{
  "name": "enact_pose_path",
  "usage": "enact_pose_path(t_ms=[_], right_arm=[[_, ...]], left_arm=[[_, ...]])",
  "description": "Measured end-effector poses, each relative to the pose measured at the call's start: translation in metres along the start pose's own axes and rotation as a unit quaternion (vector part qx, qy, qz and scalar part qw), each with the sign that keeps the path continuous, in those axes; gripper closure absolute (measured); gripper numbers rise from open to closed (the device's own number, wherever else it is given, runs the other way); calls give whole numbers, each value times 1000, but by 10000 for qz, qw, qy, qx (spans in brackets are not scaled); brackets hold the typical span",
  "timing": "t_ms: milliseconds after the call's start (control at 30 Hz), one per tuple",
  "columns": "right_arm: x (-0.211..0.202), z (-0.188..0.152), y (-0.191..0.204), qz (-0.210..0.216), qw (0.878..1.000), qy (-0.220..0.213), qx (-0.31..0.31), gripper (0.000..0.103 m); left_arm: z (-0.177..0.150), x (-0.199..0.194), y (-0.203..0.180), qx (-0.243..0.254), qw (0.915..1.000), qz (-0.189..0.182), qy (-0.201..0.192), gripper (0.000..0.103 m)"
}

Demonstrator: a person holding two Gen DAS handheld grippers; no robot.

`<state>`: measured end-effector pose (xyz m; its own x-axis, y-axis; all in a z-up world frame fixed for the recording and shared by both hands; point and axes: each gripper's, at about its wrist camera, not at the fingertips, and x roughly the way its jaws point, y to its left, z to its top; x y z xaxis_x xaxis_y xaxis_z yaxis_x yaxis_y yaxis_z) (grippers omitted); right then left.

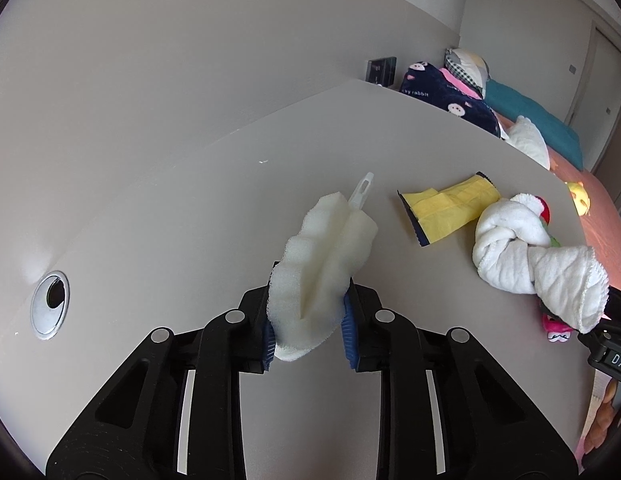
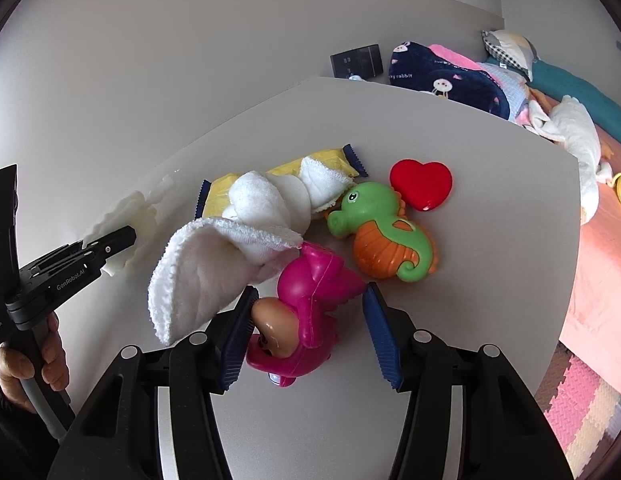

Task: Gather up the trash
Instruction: 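Carry the pink doll and white sponge duster over the black bin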

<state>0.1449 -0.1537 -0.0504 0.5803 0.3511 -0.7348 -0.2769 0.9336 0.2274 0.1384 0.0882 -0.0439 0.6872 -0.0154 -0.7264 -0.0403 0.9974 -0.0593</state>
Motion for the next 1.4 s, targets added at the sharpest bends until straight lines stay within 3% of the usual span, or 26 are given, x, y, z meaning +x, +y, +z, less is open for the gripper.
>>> enact_pose_path(t_ms=[533, 1400], right_arm=[[-66, 0, -38, -141, 9988, -440, 162, 48], [-149, -22, -117, -495, 9927, -909, 623, 48]], left_arm=[[4, -56, -49, 93, 9988, -377, -313, 78], [9, -71, -173, 717, 9915, -1036, -335, 78]])
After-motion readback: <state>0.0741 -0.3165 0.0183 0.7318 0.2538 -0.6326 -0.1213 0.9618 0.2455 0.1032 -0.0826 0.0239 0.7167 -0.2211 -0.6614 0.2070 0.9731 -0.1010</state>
